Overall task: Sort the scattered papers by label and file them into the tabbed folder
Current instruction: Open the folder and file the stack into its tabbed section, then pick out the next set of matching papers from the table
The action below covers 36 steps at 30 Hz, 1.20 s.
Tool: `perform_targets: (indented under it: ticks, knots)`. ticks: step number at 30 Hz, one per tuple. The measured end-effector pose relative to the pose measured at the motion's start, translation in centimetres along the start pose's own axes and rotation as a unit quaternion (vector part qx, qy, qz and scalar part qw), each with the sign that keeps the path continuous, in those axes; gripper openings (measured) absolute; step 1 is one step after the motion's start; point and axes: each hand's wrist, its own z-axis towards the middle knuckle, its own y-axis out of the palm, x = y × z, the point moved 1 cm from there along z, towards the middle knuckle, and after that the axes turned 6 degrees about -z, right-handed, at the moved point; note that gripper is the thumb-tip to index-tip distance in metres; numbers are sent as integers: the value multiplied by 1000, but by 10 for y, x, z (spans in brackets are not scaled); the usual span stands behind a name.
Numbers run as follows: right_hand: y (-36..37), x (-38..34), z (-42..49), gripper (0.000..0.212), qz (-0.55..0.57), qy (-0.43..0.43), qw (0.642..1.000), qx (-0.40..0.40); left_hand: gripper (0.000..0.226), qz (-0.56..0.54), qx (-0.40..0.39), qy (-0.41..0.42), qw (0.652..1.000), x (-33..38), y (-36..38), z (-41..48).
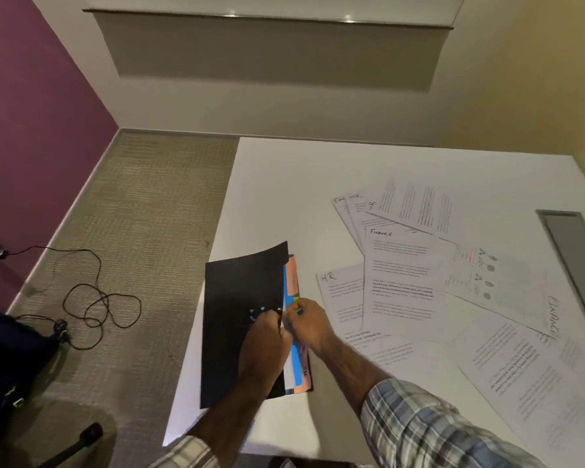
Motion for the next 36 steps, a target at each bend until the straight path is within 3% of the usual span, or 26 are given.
perform_targets:
  ticks: [3, 8, 11, 13, 15, 18, 23, 27, 29, 32, 36]
  knots:
    - [-28, 23, -13, 21, -48, 10, 999, -1, 18, 44, -4, 20, 999, 5, 14, -4]
    - [-84, 74, -47, 22, -98, 66, 993, 16, 16, 207, -44, 24, 977, 4, 50, 3]
    - [-114, 103, -71, 20, -122, 93, 987, 43, 21, 242, -38, 76, 967, 9, 56, -3]
    - [-130, 120, -87, 22, -134, 111, 983, 66, 37, 250, -31, 126, 960, 13, 61, -8]
    - [-142, 135, -101, 33, -153, 125, 976, 89, 53, 250, -44, 162, 953, 20, 68, -13]
    - [-162, 152, -120, 54, -206, 134, 962, 117, 56, 260, -62, 204, 942, 31, 83, -24]
    - [-206, 182, -141, 63, -223, 136, 952, 156, 72, 236, -75, 209, 946, 57, 116, -29]
    - [-248, 224, -149, 117, -225, 134, 954, 146, 83, 217, -78, 214, 949, 88, 150, -37]
    - [-270, 251, -149, 108, -223, 143, 953, 149, 85, 226, -69, 228, 944, 105, 171, -46]
    - [-299, 301, -151, 68, -219, 157, 954, 133, 92, 216, -110, 221, 945, 137, 214, -65]
    - [-337, 374, -140, 75, -259, 175, 947, 76, 78, 238, -172, 209, 933, 177, 275, -89]
